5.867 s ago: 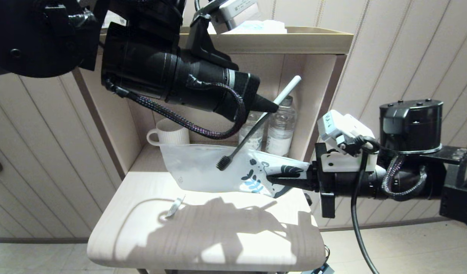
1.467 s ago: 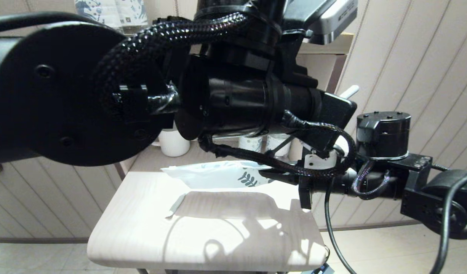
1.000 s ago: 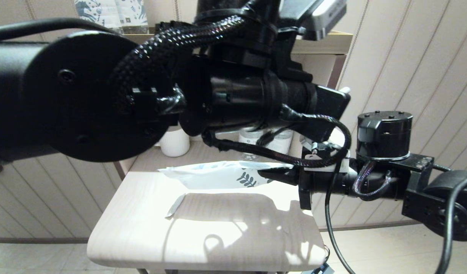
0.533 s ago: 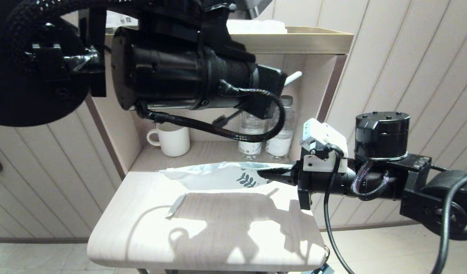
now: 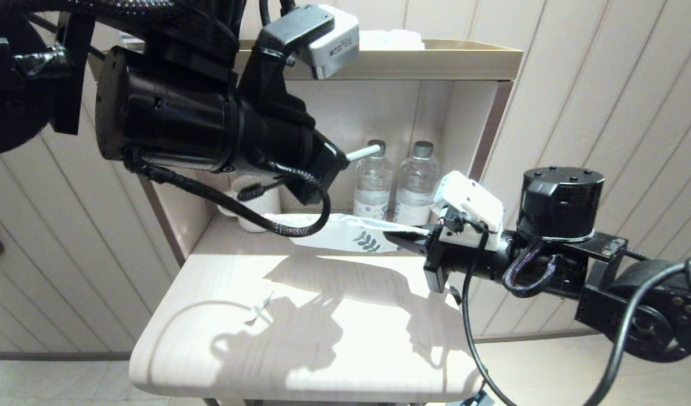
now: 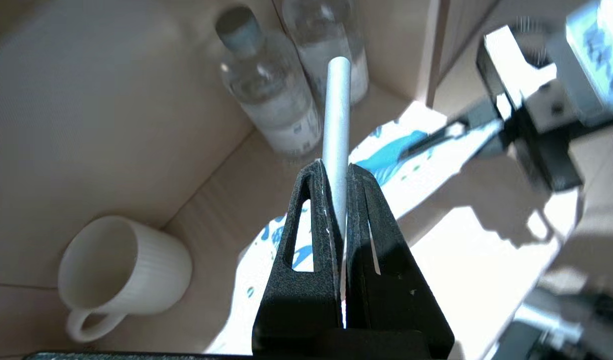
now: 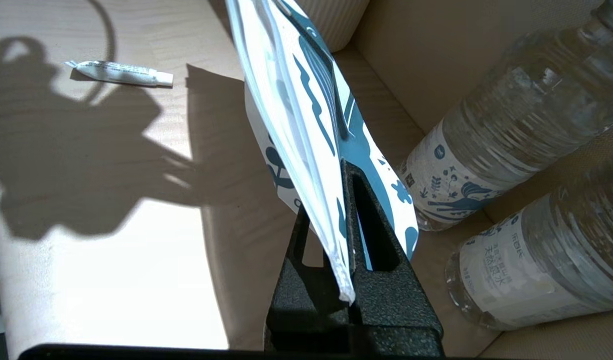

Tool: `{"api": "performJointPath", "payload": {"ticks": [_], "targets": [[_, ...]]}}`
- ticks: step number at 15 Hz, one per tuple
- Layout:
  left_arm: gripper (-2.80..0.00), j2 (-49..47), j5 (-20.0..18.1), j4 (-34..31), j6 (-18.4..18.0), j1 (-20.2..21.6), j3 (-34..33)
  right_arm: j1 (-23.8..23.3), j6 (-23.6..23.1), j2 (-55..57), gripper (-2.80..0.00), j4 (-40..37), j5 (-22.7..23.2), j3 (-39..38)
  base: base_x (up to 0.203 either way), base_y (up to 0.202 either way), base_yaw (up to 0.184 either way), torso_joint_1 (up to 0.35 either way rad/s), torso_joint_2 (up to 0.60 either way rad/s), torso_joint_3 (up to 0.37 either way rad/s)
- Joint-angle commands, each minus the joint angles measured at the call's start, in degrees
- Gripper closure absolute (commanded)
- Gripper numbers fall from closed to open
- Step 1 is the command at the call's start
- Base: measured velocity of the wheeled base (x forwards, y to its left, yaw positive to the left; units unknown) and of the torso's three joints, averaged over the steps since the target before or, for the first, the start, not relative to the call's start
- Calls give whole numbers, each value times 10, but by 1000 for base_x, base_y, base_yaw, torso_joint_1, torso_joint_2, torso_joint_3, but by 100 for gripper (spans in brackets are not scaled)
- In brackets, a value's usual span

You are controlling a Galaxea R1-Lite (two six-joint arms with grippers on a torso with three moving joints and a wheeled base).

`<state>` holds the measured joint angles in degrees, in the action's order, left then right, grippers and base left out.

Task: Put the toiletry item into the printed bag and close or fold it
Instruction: Place the toothbrush in the storage bag

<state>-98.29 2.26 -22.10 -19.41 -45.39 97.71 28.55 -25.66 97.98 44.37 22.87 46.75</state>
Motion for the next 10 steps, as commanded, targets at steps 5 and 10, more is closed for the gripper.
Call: {"api": "performJointPath", "payload": {"ticks": [5,10], "targets": [[0,-7,0,-108,-36,-17,-2,4,-2,8,0,2,2,-2,0,0,0,0,0,0],[0,-25,-1,-108,-32,-59,-22,5,-2,9,0,1,2,-2,0,0,0,0,0,0]]}}
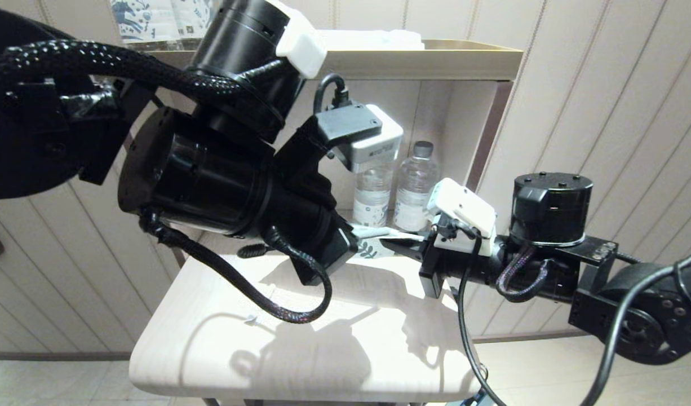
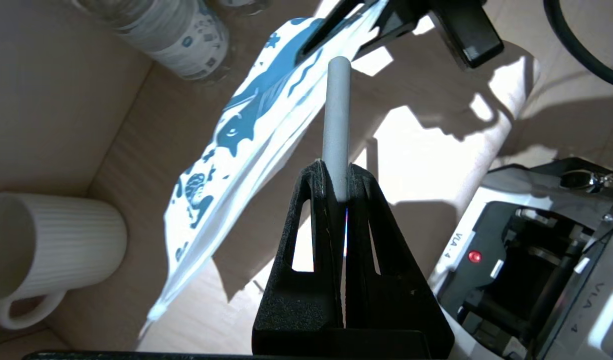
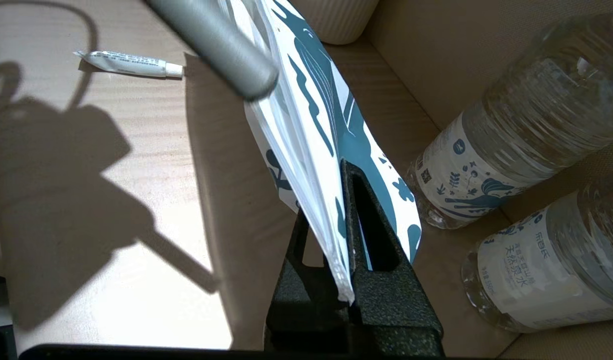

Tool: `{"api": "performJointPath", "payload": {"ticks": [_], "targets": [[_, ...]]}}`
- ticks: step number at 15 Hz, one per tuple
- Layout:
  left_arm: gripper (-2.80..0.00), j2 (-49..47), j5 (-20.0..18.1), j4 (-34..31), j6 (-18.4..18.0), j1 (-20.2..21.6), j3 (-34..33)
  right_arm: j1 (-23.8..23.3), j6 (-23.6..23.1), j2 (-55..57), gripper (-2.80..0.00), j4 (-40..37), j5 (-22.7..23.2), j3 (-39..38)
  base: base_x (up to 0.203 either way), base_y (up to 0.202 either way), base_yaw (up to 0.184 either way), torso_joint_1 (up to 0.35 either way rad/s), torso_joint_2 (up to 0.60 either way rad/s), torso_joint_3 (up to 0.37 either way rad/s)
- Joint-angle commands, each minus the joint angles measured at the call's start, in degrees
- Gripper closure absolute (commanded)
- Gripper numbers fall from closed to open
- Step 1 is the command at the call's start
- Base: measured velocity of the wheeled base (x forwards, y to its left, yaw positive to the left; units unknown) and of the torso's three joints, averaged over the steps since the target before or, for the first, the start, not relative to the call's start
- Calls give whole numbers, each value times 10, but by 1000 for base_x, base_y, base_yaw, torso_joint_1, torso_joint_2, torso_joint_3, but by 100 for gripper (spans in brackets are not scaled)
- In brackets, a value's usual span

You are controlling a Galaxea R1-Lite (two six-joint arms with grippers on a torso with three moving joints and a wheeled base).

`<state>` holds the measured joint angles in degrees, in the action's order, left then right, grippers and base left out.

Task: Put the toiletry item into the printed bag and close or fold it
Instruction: Place the toothbrush in the storage bag

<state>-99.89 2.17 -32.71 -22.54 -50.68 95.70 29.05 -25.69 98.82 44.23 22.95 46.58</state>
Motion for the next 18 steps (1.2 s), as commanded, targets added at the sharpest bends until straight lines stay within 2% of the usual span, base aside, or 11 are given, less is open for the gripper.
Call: {"api": "performJointPath", "payload": {"ticks": [1,8,13,18], "targets": [[0,-10,0,-2,0,-13,-3,0,-2,1,0,2,2,1,0,0,0,0,0,0],[0,-12,1,3,1,-17,-15,0,-2,1,0,1,2,1,0,0,0,0,0,0],[0,-10,2,13,-5,17,-17,0,-2,2,0,-7,2,1,0,0,0,0,0,0],[0,-17,12,15,-7,31,-11,2,-2,3,0,-7,2,-1,0,0,0,0,0,0]]}}
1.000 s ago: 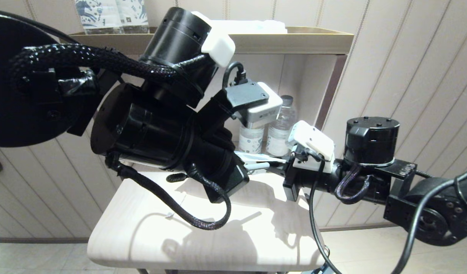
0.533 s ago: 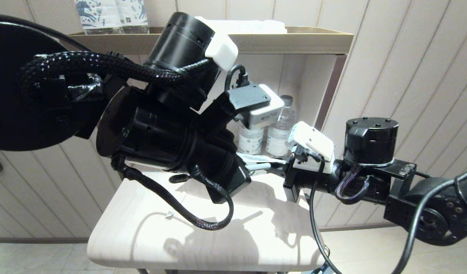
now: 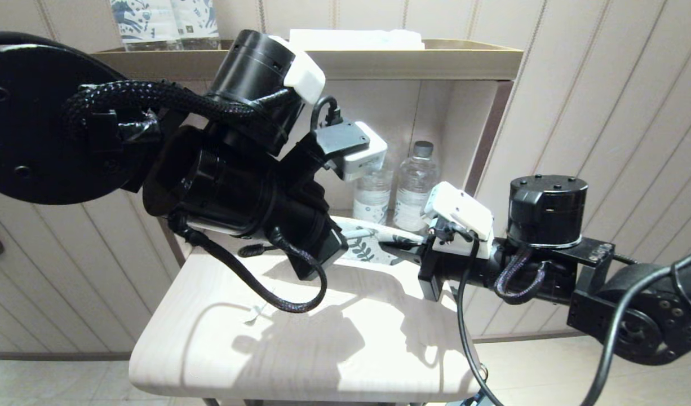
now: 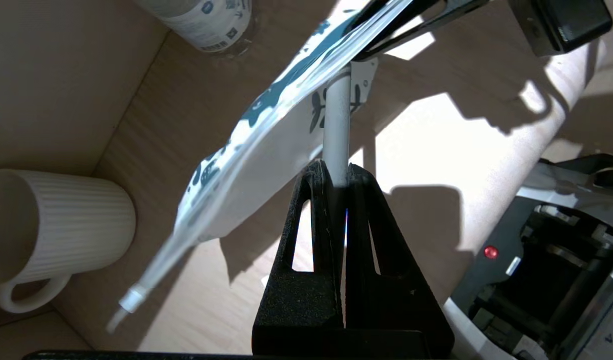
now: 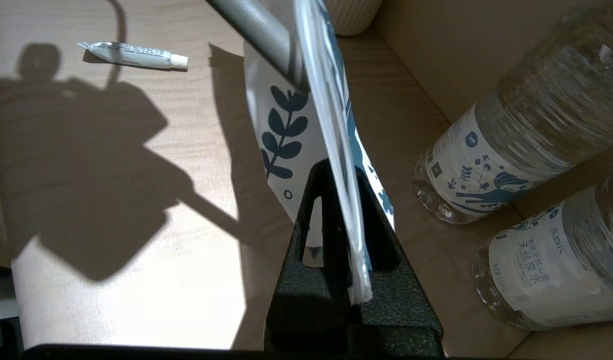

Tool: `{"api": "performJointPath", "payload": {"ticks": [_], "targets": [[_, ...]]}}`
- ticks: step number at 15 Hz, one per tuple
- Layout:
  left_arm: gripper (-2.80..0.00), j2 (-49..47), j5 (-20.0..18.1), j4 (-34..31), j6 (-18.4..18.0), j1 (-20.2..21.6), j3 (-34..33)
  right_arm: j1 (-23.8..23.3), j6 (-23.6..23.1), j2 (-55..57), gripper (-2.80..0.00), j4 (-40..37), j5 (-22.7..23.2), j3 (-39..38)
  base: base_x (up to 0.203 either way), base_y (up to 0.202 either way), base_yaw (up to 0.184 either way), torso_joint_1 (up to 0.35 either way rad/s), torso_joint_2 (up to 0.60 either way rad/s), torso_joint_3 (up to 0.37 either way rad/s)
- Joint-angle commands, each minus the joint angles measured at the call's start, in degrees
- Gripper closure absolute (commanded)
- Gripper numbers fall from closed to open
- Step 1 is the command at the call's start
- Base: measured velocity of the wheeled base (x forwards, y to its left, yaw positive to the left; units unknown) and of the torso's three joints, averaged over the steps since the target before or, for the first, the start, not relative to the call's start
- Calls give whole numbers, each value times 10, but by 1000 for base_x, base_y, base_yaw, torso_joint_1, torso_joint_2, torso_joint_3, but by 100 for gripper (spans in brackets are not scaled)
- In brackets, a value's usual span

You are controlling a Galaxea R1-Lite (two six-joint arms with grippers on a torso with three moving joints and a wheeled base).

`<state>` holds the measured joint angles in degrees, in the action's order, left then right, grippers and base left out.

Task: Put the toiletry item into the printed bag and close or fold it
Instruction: Place the toothbrush in the storage bag

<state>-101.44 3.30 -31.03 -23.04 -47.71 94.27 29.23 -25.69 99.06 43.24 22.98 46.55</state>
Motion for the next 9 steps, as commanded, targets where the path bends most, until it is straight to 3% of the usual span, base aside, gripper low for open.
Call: {"api": "performJointPath", "payload": {"ticks": [1,9], "targets": [[0,3,0,-2,-1,2,3,1,-2,1,0,3,1,0,0,0,0,0,0,0],[0,27,0,-3,1,0,-11,1,-2,17,0,3,1,2,0,0,0,0,0,0]]}}
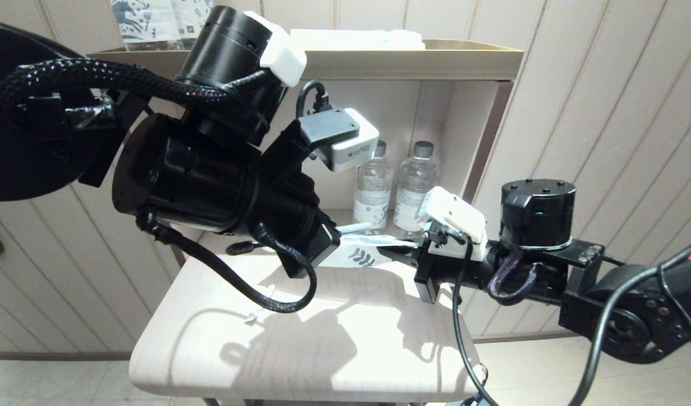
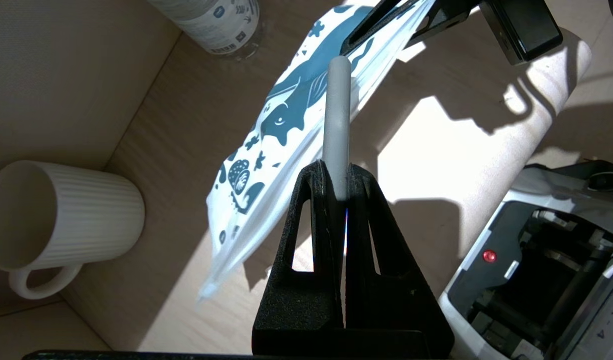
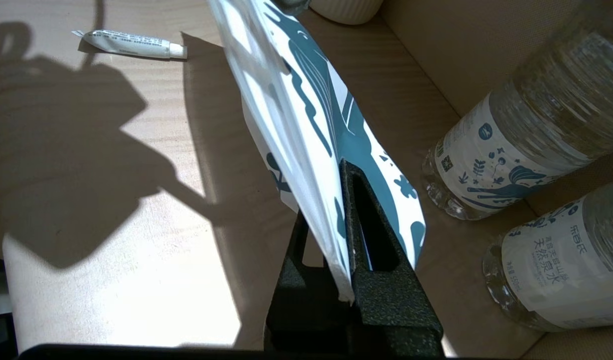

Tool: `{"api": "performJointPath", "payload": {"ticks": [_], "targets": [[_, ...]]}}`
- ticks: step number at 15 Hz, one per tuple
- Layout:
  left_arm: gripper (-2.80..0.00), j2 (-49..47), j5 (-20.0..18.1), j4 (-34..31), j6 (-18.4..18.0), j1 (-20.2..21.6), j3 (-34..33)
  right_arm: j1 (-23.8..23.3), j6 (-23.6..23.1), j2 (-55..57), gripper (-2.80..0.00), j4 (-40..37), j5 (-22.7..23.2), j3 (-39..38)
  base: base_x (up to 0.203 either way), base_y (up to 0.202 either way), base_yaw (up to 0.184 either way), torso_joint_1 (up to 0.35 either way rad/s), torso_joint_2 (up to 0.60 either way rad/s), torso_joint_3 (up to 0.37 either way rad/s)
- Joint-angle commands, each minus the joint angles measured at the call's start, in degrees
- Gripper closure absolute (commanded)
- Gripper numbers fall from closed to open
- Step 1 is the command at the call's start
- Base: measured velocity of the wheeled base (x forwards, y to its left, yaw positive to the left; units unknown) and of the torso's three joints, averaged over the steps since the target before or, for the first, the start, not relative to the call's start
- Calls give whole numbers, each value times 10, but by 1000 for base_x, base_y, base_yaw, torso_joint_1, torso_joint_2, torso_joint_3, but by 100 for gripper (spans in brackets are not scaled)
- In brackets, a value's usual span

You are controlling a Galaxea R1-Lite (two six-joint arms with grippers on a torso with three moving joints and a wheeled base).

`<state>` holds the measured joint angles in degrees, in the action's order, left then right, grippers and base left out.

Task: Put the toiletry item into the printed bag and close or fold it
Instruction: Place the toothbrush in the storage bag

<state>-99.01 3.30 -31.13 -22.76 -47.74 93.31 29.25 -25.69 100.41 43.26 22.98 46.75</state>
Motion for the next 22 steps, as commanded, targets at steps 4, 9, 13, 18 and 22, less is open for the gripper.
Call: {"api": "performJointPath", "payload": {"ticks": [4,9,13,18,22], "targets": [[0,1,0,-4,-3,0,-8,1,-2,7,0,3,1,1,0,0,0,0,0,0],[0,-13,0,-2,-4,-2,-35,3,-2,7,0,3,1,1,0,0,0,0,0,0],[0,-34,0,7,-4,-1,-24,4,-2,7,0,3,1,0,0,0,0,0,0,0],[0,-57,-1,20,-6,-1,-11,5,-2,7,0,2,2,-1,0,0,0,0,0,0],[0,-69,-20,39,-2,-2,-10,5,-1,6,0,2,6,-2,0,0,0,0,0,0]]}}
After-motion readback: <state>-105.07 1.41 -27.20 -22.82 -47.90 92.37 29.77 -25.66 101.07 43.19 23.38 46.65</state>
